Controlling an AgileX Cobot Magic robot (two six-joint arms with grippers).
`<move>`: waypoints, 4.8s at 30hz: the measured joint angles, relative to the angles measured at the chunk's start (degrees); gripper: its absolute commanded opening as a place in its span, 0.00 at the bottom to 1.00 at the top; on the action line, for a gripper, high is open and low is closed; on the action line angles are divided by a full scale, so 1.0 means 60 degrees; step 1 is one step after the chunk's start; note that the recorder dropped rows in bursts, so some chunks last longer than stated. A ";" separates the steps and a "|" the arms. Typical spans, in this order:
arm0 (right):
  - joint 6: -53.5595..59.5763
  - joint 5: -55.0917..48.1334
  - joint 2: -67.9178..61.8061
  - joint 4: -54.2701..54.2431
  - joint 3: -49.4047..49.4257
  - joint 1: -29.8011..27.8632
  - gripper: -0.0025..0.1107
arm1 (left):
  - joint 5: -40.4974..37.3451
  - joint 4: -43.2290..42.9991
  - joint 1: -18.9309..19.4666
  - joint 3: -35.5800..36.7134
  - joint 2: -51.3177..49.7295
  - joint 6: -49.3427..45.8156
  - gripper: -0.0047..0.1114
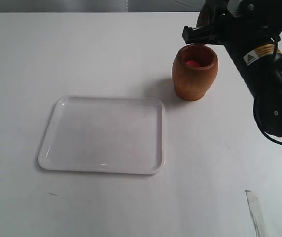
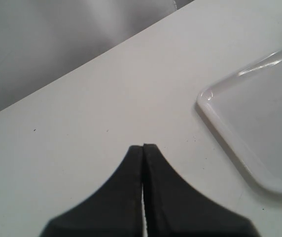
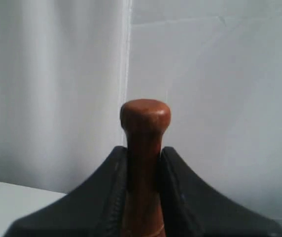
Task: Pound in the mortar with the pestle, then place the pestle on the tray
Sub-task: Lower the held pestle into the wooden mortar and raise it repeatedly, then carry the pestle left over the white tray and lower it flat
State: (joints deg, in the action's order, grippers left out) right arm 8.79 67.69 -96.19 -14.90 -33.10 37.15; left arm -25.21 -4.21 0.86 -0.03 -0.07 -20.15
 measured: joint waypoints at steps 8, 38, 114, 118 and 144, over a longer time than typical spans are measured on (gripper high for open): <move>0.0000 -0.0307 -0.0880 0.0000 0.0000 0.0000 0.02 | 0.0000 0.0000 0.0000 0.0000 0.0000 0.0000 0.04; 0.0108 -0.1338 -0.0417 -0.0166 0.0011 0.0000 0.02 | 0.0000 0.0000 0.0000 0.0000 0.0000 0.0000 0.04; -0.1629 -0.2400 0.2889 0.3321 0.0017 0.0000 0.02 | 0.0000 0.0000 0.0000 0.0000 0.0000 0.0000 0.04; -0.3202 -0.2637 0.3027 0.5270 0.0017 0.0000 0.02 | 0.0000 0.0000 0.0000 0.0000 0.0000 0.0000 0.04; -0.3656 -1.3430 -0.1856 0.7599 -0.5039 0.3698 0.02 | 0.0000 0.0000 0.0000 0.0000 0.0000 0.0000 0.04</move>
State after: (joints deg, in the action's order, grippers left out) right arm -13.14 -12.89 -107.33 30.69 -63.34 59.34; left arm -25.21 -4.21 0.86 -0.03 -0.07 -20.15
